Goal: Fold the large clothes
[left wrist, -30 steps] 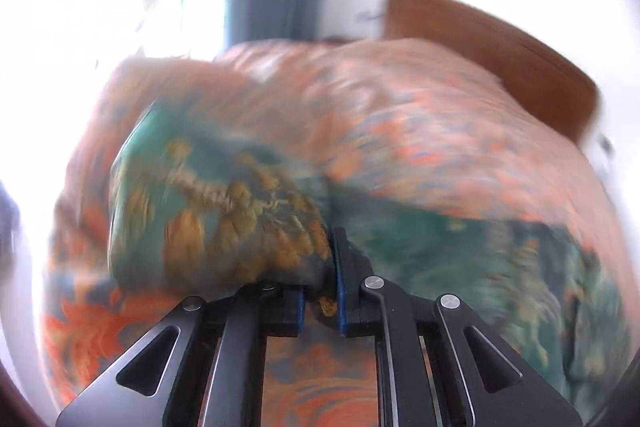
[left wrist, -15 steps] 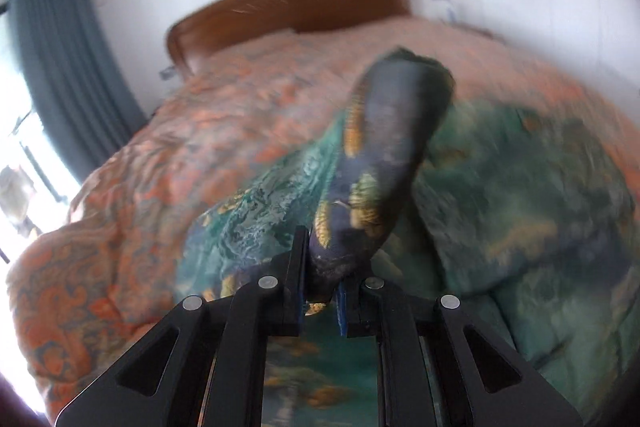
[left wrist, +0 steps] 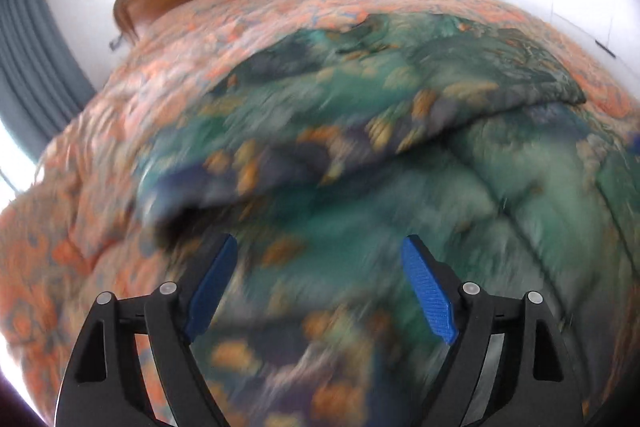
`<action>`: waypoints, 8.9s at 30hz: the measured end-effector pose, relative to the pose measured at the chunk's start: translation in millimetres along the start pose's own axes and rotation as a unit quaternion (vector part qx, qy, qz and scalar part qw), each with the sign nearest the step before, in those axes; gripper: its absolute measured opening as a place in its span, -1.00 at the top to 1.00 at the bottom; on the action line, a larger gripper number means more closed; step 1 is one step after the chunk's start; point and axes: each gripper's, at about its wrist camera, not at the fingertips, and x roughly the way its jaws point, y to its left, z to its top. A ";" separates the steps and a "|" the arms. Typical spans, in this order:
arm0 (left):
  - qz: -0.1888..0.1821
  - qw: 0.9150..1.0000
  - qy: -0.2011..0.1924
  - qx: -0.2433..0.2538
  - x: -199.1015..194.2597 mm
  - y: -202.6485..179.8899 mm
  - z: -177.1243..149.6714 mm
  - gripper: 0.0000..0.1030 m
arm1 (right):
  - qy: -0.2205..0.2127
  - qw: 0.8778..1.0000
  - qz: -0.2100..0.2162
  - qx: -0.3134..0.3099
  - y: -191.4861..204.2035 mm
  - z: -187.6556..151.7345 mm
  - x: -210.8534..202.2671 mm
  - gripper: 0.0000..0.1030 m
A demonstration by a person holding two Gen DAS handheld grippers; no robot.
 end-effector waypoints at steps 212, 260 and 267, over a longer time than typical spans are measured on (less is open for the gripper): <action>-0.204 0.951 0.036 -0.227 25.7 187.0 29.8 -0.82 | 0.024 1.000 -0.010 0.004 -125.1 161.9 35.3 -0.86; -0.046 0.968 -0.022 -0.246 45.8 182.6 19.4 -0.63 | -0.094 0.981 -0.168 -0.034 -116.1 150.0 107.8 -0.35; -0.109 0.982 -0.027 -0.150 12.4 122.5 40.8 -0.80 | -0.127 0.981 -0.138 -0.043 -96.4 115.7 37.5 -0.36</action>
